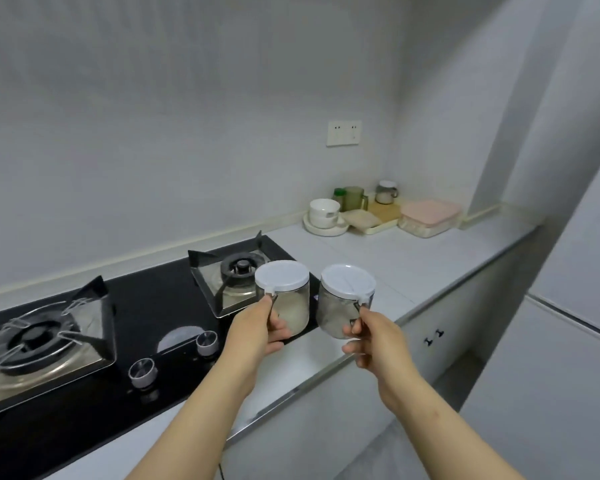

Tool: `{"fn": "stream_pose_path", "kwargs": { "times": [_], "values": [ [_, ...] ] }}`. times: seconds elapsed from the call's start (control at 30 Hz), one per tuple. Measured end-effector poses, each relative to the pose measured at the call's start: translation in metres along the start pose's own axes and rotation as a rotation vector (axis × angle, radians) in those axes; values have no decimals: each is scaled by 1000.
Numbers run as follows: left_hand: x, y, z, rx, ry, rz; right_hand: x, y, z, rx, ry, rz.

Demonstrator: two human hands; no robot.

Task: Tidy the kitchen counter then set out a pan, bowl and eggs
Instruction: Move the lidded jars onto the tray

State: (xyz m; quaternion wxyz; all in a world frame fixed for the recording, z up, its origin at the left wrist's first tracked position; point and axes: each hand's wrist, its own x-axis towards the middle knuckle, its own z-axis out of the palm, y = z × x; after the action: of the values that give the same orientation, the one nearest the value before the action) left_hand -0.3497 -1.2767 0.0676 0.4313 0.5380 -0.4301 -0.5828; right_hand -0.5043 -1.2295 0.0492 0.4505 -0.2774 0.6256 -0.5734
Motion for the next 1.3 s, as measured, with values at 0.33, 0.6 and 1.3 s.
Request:
{"fn": "stream_pose_path", "kwargs": {
  "times": [0.33,0.6,1.3],
  "values": [
    [128,24,169,8,-129,21,152,-54,-97,22,121,-30],
    [243,57,296,6,-178,37,286,-112,-157,39,191,-78],
    [545,107,500,26,60,47,707,-196,-193,61,103,40]
  ]
}}
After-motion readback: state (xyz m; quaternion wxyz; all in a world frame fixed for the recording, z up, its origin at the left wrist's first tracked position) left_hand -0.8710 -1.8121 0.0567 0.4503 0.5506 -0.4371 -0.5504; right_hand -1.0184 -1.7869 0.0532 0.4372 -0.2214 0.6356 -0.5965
